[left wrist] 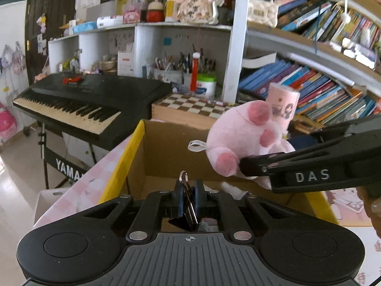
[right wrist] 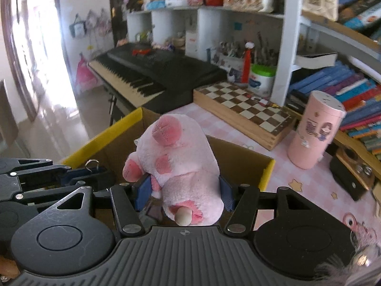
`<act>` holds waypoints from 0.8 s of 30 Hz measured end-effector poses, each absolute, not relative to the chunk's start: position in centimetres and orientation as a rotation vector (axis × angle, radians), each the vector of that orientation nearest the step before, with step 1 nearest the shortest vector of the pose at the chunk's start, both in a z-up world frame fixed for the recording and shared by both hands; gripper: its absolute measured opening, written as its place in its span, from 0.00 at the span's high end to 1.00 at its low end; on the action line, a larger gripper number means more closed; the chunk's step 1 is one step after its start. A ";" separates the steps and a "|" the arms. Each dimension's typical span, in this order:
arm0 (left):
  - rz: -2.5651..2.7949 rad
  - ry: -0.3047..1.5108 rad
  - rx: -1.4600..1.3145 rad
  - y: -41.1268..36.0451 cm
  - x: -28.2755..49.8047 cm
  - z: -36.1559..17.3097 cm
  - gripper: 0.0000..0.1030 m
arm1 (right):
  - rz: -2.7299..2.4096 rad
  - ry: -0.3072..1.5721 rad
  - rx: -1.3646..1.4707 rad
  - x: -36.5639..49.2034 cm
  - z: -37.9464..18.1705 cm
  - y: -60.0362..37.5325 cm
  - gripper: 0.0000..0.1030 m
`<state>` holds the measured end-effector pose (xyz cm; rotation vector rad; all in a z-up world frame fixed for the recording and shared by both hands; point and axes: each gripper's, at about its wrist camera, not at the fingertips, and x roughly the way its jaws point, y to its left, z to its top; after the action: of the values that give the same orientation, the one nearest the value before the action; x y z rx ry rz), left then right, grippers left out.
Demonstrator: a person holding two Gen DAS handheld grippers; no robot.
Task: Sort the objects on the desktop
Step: 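Lower both into the yellow box and open both tools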
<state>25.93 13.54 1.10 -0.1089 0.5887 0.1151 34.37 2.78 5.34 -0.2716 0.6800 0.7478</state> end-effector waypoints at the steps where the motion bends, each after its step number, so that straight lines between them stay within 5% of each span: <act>1: 0.121 0.598 -0.103 13.6 26.3 0.9 0.93 | 0.755 0.687 -0.287 34.9 5.1 3.2 0.45; 16: 0.135 0.742 -0.046 13.1 29.2 -1.3 0.92 | 0.826 0.881 -0.543 39.7 0.5 7.6 0.42; 23: 0.150 0.730 -0.061 13.1 29.1 -1.3 0.87 | 0.805 0.872 -0.507 40.0 0.5 7.2 0.29; 24: 0.154 0.725 -0.062 13.1 29.1 -1.2 0.78 | 0.799 0.868 -0.501 40.0 0.7 7.1 0.27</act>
<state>29.05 13.11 -1.15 -0.0620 0.7246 0.1542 39.99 7.10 0.69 -0.5009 0.8680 0.7986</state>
